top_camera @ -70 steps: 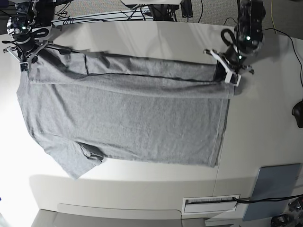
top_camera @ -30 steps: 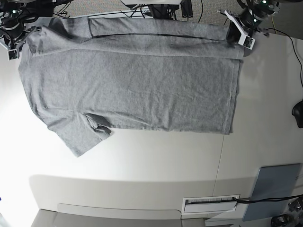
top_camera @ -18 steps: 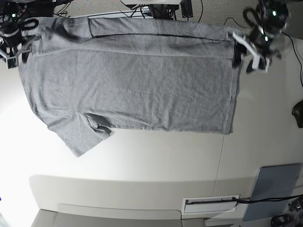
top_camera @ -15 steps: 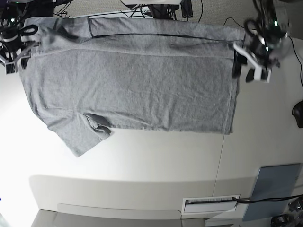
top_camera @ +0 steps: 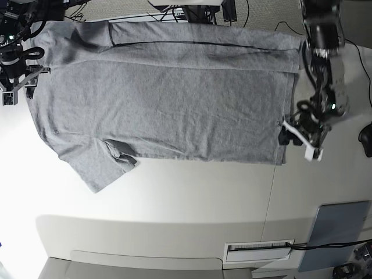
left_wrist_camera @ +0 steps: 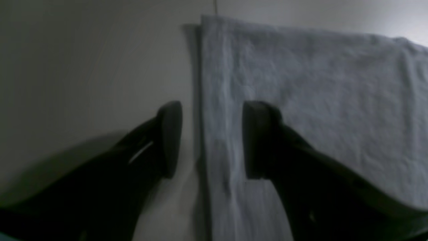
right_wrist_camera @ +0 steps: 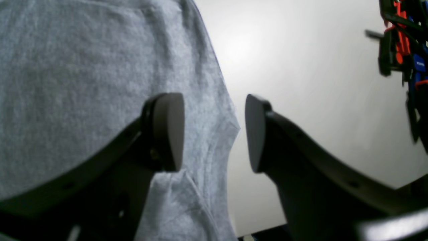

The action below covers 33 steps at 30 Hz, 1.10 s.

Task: Fold the T-shirt properly
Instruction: 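Release the left gripper and move it to the shirt's hem corner, then move the right gripper to the hem corner and grasp it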

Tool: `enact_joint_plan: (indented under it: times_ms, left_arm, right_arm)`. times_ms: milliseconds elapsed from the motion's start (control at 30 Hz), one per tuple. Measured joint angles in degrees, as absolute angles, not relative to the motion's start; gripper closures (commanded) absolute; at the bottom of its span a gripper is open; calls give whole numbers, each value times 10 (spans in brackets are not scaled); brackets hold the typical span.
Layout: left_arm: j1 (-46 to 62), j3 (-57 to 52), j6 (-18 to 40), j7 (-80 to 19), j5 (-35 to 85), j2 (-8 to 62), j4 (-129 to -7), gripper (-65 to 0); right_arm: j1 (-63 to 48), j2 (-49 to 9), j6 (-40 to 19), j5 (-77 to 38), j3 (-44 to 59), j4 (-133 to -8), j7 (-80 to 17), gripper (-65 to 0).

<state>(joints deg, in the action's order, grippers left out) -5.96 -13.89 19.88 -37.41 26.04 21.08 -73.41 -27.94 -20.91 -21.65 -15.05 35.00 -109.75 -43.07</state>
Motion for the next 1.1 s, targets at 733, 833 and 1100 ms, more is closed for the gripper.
enact_joint_plan:
  times_ms: [733, 833, 1100]
  left_arm:
    - [-194, -90, 256, -403, 267, 204, -560, -281]
    - [-194, -90, 266, -409, 268, 205, -560, -208]
    - [-192, -90, 281, -416, 267, 203, -560, 0]
  right_arm:
    - [-279, -209, -216, -150, 350, -1097, -446, -293]
    - [-279, -209, -216, -151, 350, -1097, -446, -293]
    - [-279, -209, -216, -151, 350, -1097, -446, -293]
